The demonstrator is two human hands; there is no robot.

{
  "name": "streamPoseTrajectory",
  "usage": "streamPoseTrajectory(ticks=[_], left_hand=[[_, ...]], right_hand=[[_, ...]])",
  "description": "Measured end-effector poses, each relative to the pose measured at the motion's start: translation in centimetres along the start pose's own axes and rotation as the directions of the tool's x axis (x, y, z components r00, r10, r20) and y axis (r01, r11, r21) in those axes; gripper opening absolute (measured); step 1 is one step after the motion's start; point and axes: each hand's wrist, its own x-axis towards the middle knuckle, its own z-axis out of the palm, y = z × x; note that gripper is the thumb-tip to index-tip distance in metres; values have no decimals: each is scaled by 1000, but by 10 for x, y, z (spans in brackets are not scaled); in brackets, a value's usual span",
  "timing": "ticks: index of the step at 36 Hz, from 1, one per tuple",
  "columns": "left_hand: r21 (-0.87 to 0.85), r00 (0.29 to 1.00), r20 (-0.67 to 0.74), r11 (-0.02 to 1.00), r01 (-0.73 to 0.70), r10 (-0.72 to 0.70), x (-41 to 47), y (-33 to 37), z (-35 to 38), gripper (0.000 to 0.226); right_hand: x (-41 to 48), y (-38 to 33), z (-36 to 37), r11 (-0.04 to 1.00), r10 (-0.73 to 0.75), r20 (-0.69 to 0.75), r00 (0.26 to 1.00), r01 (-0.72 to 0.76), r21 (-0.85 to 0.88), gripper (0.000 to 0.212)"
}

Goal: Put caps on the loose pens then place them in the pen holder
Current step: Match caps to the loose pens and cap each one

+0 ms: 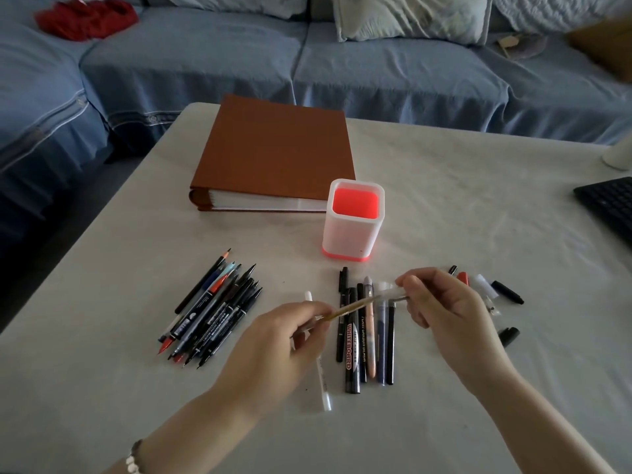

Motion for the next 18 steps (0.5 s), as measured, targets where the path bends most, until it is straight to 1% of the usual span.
streamPoseTrajectory(ticks=[3, 5, 8, 9, 11, 14, 16, 17, 18], left_hand=[[65, 998, 25, 996, -58, 57, 0, 4, 0, 24], [71, 996, 52, 994, -79, 76, 0, 6, 1, 28], [60, 996, 65, 996, -65, 61, 1, 8, 1, 31], [42, 997, 71, 998, -44, 41, 1, 8, 0, 28], [-38, 994, 106, 999, 34, -30, 2, 9, -1, 14], [-157, 978, 166, 976, 151, -124, 7, 13, -1, 18], [-280, 950, 243, 924, 261, -195, 10, 19, 0, 22], [-350, 930, 297, 881, 319, -219, 12, 22, 1, 22], [-395, 918, 333, 852, 344, -217, 13, 26, 2, 22]], right_hand=[[-3, 2, 3, 998, 13, 140, 990, -4, -66, 19], [-5, 3, 6, 997, 21, 210, 978, -4, -82, 21], [-8, 3, 10, 997, 19, 232, 973, -2, -71, 24], [-9, 3, 10, 997, 15, 230, 973, 4, -82, 24], [-10, 4, 10, 995, 9, 221, 975, 13, -99, 25], [-13, 4, 10, 996, -1, 194, 981, 19, -90, 25], [-15, 2, 12, 1000, 3, 180, 984, -5, 8, 20], [-15, 1, 13, 996, 21, 173, 985, -36, 86, 16], [-16, 0, 15, 980, 60, 171, 983, -91, 179, 12]])
